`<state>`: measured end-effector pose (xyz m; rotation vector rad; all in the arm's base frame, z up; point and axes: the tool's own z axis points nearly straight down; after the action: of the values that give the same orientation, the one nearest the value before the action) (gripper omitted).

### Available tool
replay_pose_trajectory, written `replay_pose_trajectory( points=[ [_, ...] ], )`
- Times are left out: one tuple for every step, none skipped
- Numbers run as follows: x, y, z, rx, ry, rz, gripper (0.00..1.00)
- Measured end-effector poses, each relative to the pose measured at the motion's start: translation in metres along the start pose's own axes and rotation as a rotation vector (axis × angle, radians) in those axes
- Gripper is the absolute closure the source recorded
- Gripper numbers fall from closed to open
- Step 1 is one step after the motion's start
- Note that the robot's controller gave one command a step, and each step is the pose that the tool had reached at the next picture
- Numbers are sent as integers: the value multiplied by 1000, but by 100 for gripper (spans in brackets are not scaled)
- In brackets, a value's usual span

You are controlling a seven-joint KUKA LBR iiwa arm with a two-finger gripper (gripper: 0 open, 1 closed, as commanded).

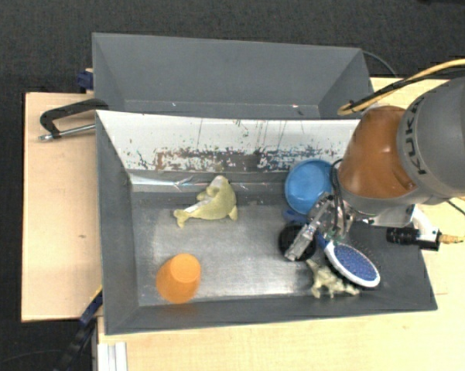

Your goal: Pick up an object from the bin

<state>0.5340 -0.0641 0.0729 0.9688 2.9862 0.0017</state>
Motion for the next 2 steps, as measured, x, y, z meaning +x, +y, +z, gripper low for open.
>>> replay_pose_trajectory(
  points=[
    [0, 1, 0, -1, 2, 1, 100],
    [0, 2, -30, -2, -3, 0, 100]
  ],
)
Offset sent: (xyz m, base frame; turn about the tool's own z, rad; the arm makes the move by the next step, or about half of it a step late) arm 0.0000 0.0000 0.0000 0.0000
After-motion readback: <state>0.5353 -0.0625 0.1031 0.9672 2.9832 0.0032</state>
